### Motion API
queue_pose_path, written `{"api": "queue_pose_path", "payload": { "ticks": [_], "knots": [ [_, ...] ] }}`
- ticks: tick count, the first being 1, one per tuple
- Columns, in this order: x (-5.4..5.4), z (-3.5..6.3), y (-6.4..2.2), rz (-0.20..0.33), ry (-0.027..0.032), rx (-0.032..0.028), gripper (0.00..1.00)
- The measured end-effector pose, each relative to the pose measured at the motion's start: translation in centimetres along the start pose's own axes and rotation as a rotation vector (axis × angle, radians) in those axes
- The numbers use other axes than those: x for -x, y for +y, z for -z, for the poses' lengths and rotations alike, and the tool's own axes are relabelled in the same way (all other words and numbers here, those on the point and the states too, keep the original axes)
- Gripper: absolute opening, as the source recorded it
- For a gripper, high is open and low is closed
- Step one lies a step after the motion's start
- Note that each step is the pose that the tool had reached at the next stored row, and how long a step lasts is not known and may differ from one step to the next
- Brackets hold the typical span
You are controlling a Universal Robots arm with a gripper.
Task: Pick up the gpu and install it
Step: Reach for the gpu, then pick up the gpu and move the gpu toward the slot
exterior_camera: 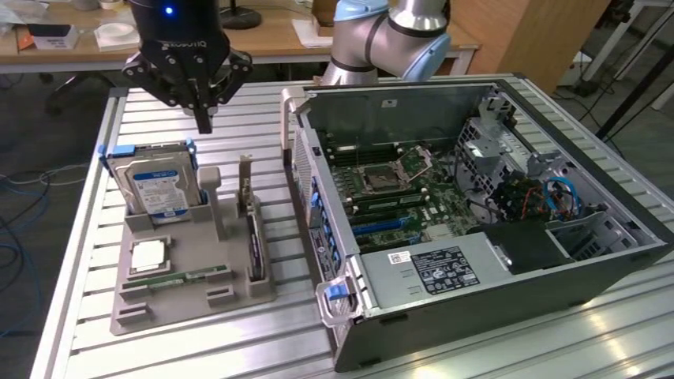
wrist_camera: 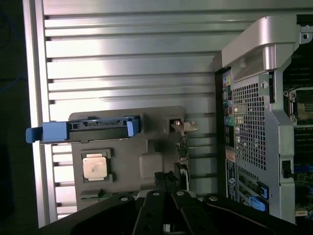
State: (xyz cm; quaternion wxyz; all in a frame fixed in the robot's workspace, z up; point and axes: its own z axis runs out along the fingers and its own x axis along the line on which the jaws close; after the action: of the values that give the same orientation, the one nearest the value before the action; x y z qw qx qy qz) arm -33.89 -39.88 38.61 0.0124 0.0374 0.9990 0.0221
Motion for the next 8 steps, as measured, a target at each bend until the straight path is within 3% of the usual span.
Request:
{"api": "queue_pose_path", "payload": {
  "ticks": [8],
  "knots": [
    [0.38,-0.02,0.03,0.0,0.0,0.0,0.11]
  ]
}}
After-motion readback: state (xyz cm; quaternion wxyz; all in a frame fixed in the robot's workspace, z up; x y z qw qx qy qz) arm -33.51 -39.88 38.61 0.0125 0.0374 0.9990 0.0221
